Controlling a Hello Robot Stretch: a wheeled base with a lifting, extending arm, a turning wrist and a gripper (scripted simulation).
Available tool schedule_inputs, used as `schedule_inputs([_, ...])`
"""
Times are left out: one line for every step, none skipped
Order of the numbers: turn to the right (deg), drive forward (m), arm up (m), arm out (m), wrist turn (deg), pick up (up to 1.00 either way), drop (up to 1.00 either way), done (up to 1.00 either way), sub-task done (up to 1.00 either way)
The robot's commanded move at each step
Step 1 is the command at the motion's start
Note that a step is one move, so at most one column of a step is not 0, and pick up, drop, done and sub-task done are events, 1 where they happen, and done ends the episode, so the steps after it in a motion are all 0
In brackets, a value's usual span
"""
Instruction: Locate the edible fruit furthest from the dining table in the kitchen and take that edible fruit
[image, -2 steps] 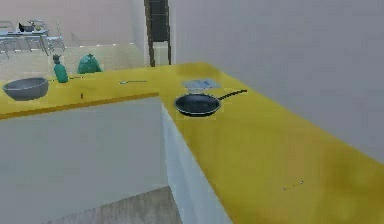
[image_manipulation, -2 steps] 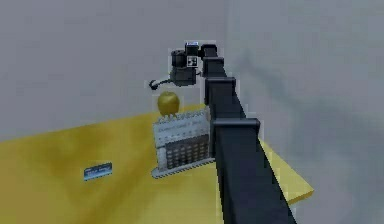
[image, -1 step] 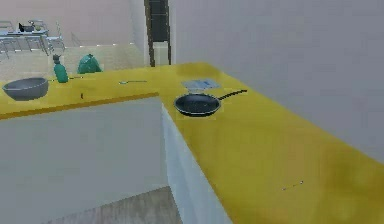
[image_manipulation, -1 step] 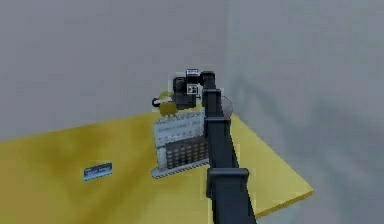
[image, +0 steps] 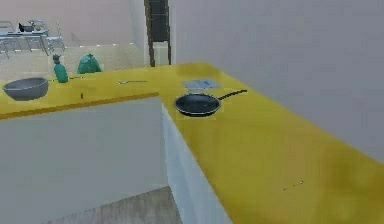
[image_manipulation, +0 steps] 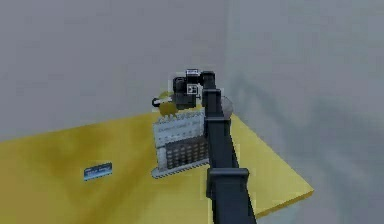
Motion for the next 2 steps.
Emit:
schedule_inputs([0.0,0.00,0.08,0.00,0.0,0.00,0.00,0.00,0.00])
schedule_inputs([0.0,0.00,0.00,0.00,0.0,0.00,0.00,1.00,0.00])
